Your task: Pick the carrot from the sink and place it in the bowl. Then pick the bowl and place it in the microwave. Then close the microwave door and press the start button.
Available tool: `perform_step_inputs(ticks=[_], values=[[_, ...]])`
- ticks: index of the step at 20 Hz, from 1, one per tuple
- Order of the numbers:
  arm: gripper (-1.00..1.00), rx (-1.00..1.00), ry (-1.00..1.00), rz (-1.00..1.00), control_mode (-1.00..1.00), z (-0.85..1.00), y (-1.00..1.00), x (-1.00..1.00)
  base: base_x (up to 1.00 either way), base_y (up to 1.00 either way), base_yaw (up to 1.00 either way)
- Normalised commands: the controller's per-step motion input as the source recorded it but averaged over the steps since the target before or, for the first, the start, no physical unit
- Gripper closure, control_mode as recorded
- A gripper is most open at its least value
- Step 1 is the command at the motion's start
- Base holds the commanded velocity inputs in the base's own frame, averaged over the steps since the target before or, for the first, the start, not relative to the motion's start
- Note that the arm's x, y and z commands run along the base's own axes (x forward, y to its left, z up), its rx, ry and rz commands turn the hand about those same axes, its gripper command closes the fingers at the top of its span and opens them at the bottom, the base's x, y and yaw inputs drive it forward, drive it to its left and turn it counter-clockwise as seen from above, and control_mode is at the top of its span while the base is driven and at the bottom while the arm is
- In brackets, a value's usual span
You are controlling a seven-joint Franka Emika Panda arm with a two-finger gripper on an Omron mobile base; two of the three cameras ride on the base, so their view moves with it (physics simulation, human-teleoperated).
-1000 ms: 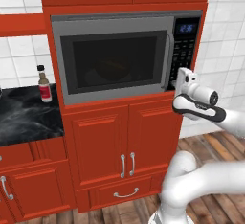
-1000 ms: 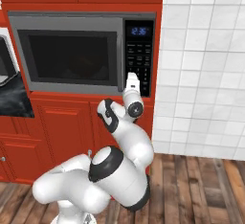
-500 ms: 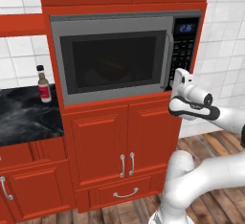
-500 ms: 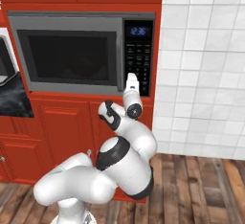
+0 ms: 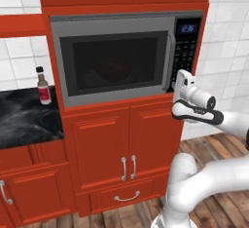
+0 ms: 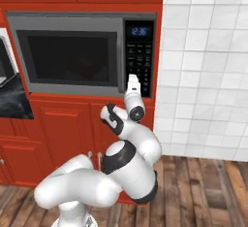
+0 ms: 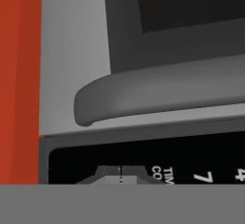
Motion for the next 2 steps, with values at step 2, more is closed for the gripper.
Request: perform_step_inputs(ticks=[2], values=[[1.00,0.00,0.00,0.05,-1.00,-0.16,0.00,0.26,0.00,0.00,0.00]])
